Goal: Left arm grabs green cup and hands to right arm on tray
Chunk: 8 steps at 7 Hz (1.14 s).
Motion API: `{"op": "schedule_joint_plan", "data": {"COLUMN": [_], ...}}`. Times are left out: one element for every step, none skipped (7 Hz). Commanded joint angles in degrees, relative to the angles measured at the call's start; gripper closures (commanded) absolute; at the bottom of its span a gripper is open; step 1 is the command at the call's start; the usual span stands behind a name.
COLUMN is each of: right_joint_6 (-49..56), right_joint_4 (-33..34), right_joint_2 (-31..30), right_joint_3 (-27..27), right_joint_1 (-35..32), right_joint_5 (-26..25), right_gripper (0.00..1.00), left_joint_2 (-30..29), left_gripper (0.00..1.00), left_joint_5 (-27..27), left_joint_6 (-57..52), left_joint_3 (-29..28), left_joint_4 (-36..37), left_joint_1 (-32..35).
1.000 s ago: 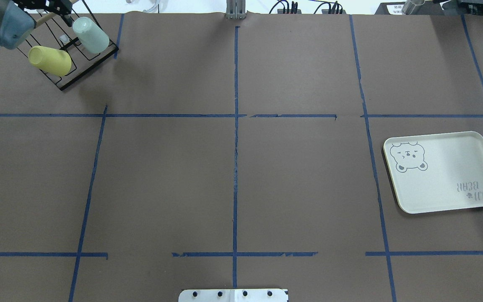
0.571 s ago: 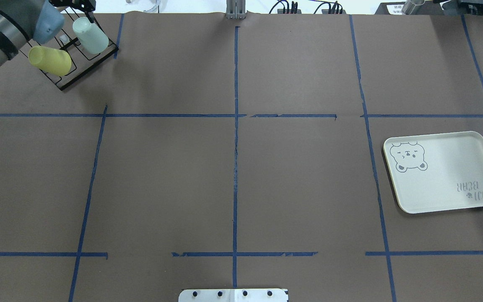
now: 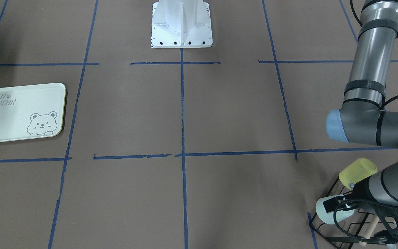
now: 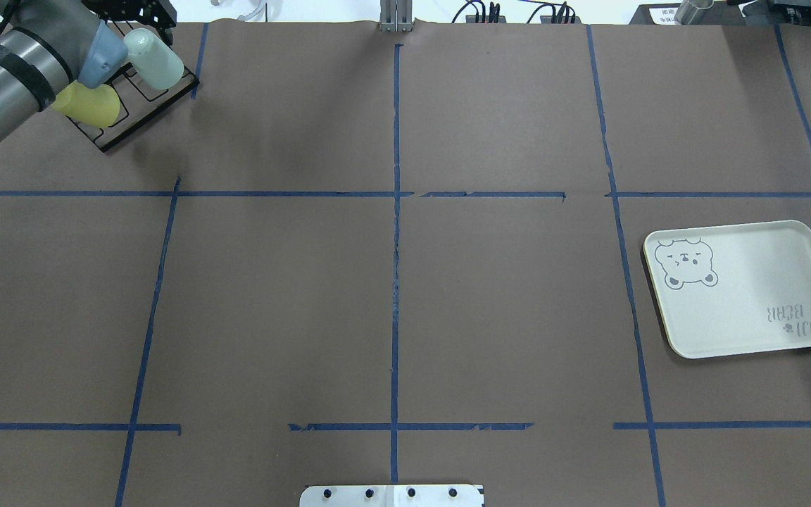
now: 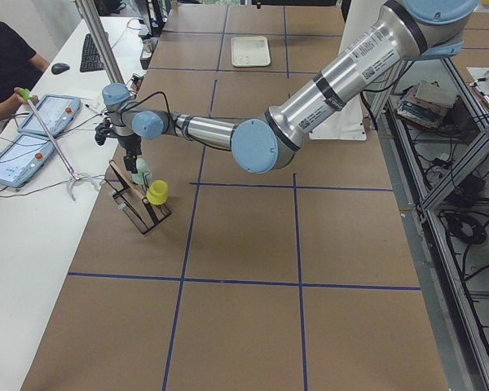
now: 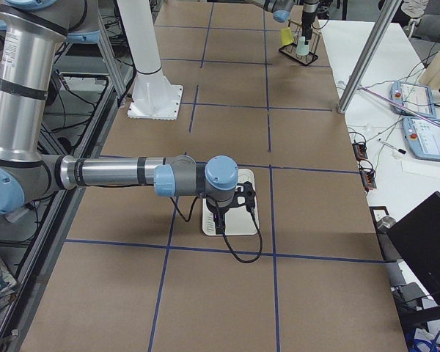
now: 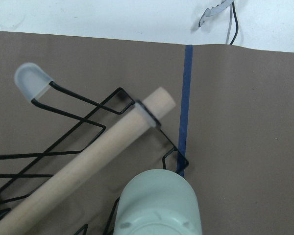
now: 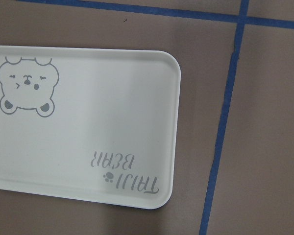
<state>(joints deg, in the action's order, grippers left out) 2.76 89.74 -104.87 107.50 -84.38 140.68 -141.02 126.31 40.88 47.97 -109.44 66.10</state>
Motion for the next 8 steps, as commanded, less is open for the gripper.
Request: {"op": "schedule_joint_plan", "data": {"right_joint_6": [0.05, -0.04, -0.04, -0.04, -0.04, -0.04, -0.04, -0.74], "right_joint_4": [0.0, 0.0, 0.0, 0.0, 0.0, -0.09, -0.18, -0.79], "right_joint_2": [0.01, 0.01, 0.01, 0.01, 0.01, 0.1, 0.36, 1.93], "right_joint_3": [-0.27, -0.27, -0.27, -0.1, -0.01, -0.01, 0.34, 0.78], "right_joint_1": [0.0, 0.09, 0.18, 0.27, 0.27, 0.36, 0.7, 2.27], "right_joint_5": [0.12, 0.91, 1.44, 1.44, 1.44, 1.36, 1.62, 5.36], "right_gripper": [0.0, 0.0, 0.0, 0.0, 0.0, 0.0, 0.0, 0.0], "left_joint_2": [-0.13, -0.21, -0.13, 1.53, 6.85, 7.51, 7.87, 8.13], "left_gripper": [0.11, 0.58, 0.93, 0.98, 1.0, 1.0, 1.0, 1.0], "left_joint_5": [-0.97, -0.97, -0.89, -0.36, 1.03, 0.96, 0.87, 1.22], "left_joint_6": [0.25, 0.25, -0.44, -0.54, -1.15, -3.76, -3.53, -0.22], "left_joint_3": [-2.0, -1.83, -1.48, 4.18, 17.2, 26.38, 31.26, 34.87], "left_joint_4": [-2.62, -2.71, -2.53, -0.62, 7.32, 18.36, 22.82, 23.04], "left_joint_1": [-0.62, -0.71, -0.19, 2.6, 4.45, 5.08, 5.17, 4.65]}}
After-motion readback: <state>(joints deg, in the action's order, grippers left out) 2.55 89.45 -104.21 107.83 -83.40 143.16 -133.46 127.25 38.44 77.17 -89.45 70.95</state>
